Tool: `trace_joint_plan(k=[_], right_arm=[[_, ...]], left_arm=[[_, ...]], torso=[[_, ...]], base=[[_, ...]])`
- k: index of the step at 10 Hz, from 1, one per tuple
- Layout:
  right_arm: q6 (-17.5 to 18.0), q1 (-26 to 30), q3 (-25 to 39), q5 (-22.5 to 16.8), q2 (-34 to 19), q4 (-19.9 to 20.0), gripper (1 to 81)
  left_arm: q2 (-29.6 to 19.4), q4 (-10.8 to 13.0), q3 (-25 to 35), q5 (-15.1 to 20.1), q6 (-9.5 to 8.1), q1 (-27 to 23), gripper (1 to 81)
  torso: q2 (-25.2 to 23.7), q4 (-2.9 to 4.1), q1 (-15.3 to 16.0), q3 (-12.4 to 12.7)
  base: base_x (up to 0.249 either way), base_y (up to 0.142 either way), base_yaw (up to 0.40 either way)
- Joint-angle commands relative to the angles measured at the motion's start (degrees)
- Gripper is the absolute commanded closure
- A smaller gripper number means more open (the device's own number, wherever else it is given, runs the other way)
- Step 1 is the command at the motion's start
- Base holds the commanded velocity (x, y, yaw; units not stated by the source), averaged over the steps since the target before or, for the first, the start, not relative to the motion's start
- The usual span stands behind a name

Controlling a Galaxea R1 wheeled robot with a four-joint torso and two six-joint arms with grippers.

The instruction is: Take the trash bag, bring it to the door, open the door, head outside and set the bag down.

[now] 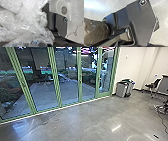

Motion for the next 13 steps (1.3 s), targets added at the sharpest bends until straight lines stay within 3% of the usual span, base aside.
trace_joint_plan(k=[1, 13], right_arm=[[-0.2, 2.6, 0.7, -3.6, -1.0, -0.6, 1.0], [-0.1, 2.6, 0.6, -3.6, -1.0, -0.9, 1.0]], left_arm=[[-1.0, 0.2, 0.7, 4.3, 0.18, -2.7, 81.1], [-0.9, 0.3, 0.7, 4.3, 0.18, -2.7, 81.1]], torso=[[0.0, 0.00, 0.0, 0.0], [0.0, 0.00, 0.0, 0.0]], base=[[0.126, 0.000, 0.000], [0.133, -0.060, 0.000]])
